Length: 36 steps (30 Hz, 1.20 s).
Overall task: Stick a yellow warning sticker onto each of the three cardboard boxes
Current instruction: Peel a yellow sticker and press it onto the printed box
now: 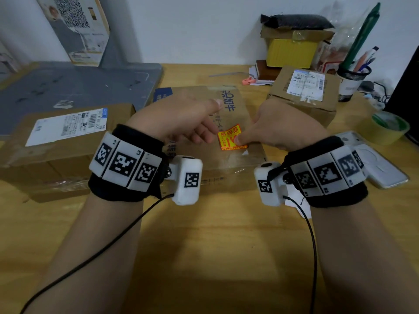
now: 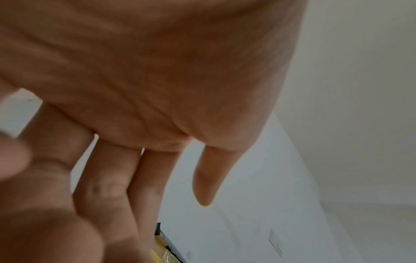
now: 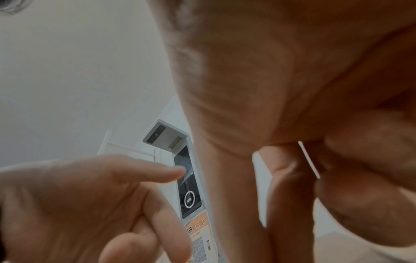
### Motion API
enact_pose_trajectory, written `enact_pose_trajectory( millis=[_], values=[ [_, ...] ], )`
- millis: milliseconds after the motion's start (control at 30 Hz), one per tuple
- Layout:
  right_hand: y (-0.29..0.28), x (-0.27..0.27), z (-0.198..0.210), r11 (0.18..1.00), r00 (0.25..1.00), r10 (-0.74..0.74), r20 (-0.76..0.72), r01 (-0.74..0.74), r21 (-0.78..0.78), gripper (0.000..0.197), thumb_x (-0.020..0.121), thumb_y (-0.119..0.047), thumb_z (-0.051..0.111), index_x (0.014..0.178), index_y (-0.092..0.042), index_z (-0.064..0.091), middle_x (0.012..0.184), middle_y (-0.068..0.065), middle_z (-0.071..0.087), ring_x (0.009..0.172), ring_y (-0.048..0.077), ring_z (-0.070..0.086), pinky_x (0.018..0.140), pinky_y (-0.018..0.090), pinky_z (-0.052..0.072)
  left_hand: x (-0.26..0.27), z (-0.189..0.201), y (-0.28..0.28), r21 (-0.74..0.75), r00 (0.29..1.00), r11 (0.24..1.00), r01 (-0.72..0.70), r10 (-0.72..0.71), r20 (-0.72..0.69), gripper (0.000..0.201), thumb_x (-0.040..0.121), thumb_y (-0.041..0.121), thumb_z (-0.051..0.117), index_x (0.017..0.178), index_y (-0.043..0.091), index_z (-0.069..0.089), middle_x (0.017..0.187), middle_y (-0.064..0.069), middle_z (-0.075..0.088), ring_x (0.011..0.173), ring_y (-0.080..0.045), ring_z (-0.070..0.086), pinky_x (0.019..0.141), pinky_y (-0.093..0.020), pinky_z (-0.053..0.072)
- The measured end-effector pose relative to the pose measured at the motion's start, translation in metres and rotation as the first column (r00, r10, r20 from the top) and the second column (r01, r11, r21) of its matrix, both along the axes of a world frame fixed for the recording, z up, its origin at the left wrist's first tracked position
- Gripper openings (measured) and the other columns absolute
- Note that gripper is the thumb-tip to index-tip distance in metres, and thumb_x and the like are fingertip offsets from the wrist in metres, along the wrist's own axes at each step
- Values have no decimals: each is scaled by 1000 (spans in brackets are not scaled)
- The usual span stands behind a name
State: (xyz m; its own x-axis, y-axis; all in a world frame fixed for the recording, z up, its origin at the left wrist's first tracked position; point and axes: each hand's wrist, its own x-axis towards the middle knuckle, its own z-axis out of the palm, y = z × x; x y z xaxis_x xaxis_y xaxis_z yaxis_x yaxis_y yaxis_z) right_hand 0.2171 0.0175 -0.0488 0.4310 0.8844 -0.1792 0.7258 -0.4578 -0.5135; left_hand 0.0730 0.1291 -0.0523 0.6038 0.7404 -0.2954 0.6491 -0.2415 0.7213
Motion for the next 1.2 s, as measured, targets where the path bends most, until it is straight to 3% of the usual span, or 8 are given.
enact_pose_trajectory(
  millis=[200, 367, 633, 767, 867, 1000, 1066, 1200],
  values=[
    [-9, -3, -3, 998, 997, -65, 32, 65, 11, 40, 82, -31, 84, 62, -22, 50, 56, -6, 50, 53, 9, 44, 47, 27, 28, -18, -5, -18, 9, 983, 1000, 2, -4, 183, 39, 104, 39, 47, 91, 15, 75, 85, 1, 79, 71, -3, 71, 72, -19, 53],
    [-15, -4, -8, 995, 995, -97, 13, 97, 19, 35, 83, -29, 83, 65, -20, 55, 63, -2, 54, 56, 11, 48, 50, 29, 31, -27, 1, -33, 70, 982, 998, -1, -12, 189, 34, 102, 42, 50, 101, 22, 77, 103, 9, 73, 102, -8, 65, 101, -30, 44],
    [-30, 0, -18, 981, 978, -193, 83, 194, -3, 44, 74, -47, 85, 65, -16, 55, 63, 1, 59, 60, 20, 57, 53, 29, 37, -20, 3, -43, 201, 989, 973, 110, -87, -117, 38, 95, 45, 61, 114, 17, 76, 117, -9, 69, 80, -11, 53, 66, -25, 39],
    [-42, -2, -18, 975, 988, -143, 56, 131, 179, 38, 88, -49, 73, 71, -15, 70, 63, -3, 58, 63, 13, 56, 54, 28, 37, -18, 5, -42, 164, 999, 986, 8, -1, -42, 34, 92, 36, 65, 111, 10, 75, 107, -6, 69, 83, -17, 58, 74, -30, 46],
    [-47, -13, -26, 957, 1000, -6, 6, 4, 290, 42, 100, -48, 56, 79, -21, 80, 61, -8, 55, 64, 8, 49, 57, 26, 35, -15, 2, -46, 156, 997, 985, -73, 68, 40, 25, 93, 29, 64, 108, 13, 77, 89, 2, 63, 73, -10, 51, 59, -26, 38],
    [-45, -19, -43, 978, 998, 47, 38, -54, 200, 41, 100, -58, 44, 76, -49, 76, 97, 0, 64, 107, 14, 49, 94, 40, 36, -16, -5, -49, 118, 986, 986, -116, 101, 130, 21, 95, 25, 62, 101, 18, 80, 96, 3, 69, 76, -5, 51, 65, -27, 40],
    [-46, -23, -44, 990, 991, 46, 129, -63, 124, 42, 103, -58, 39, 99, -44, 79, 119, -2, 60, 137, 18, 29, 107, 48, 23, -18, -7, -50, 93, 980, 987, -134, 118, 162, 20, 94, 24, 62, 96, 17, 81, 92, 2, 70, 76, -8, 54, 65, -25, 43],
    [-40, -28, -47, 995, 973, 49, 227, -69, 77, 49, 105, -58, 30, 115, -36, 72, 138, 0, 56, 146, 21, 20, 111, 51, 15, -17, -9, -51, 97, 978, 986, -135, 117, 171, 19, 95, 24, 61, 87, 22, 78, 89, 7, 69, 80, -9, 56, 62, -25, 40]
  ],
)
